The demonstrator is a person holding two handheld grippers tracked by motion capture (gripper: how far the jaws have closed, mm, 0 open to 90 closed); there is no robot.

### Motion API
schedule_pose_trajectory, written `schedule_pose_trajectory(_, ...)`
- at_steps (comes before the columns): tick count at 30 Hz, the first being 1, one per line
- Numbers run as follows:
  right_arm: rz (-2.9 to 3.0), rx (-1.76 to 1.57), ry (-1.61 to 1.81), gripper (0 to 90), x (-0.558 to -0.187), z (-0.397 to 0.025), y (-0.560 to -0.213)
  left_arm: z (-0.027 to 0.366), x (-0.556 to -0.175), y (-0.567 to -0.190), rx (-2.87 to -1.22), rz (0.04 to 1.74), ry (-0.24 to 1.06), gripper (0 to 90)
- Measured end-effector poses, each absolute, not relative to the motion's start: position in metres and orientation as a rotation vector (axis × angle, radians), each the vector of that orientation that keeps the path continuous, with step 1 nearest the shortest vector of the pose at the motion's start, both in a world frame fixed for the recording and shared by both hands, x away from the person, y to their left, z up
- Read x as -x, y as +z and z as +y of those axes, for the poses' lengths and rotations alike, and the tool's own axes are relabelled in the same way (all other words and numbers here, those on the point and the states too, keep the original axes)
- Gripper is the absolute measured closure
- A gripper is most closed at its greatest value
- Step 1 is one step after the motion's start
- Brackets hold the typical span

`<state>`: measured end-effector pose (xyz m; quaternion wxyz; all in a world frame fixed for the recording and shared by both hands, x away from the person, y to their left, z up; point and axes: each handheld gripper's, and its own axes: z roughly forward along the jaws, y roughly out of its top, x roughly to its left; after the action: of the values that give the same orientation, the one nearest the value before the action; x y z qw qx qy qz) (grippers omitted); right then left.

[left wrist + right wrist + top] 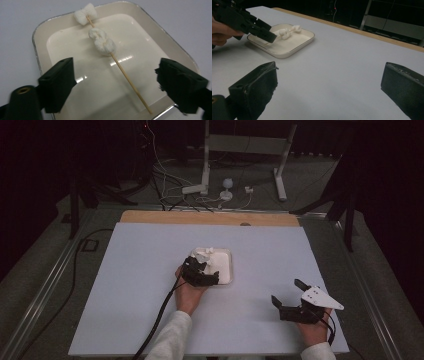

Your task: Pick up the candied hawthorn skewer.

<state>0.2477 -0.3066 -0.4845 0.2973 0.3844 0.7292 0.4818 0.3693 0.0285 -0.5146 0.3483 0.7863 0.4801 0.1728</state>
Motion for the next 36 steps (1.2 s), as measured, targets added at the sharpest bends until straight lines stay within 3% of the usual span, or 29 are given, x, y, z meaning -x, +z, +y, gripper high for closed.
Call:
schedule_pose_trajectory(3,1.937,-1.024,1.280,0.9,-0.248,-0.307,-0.484,0.029,-0.369,-0.516,-2.063,1.245,0.423,41.0)
schedule_pose_trajectory(4,1.937,-1.023,1.280,0.9,-0.248,-0.307,-0.484,0.030,-0.368,-0.515,-2.075,1.240,0.417,51.8)
schedule_pose_trajectory(5,1.937,-1.023,1.280,0.9,-0.248,-0.307,-0.484,0.030,-0.368,-0.516,-2.081,1.242,0.407,51.8)
schedule_pose_trajectory(14,1.937,-1.020,1.276,0.9,-0.247,-0.307,-0.484,0.038,-0.371,-0.513,-2.049,1.332,0.318,81.0)
schedule_pose_trajectory(19,1.940,-1.021,1.274,0.9,-0.248,-0.307,-0.485,0.047,-0.375,-0.514,-2.000,1.377,0.232,89.8)
schedule_pose_trajectory(36,1.941,-1.021,1.271,0.9,-0.247,-0.307,-0.485,0.057,-0.366,-0.502,-1.935,1.314,0.163,90.0)
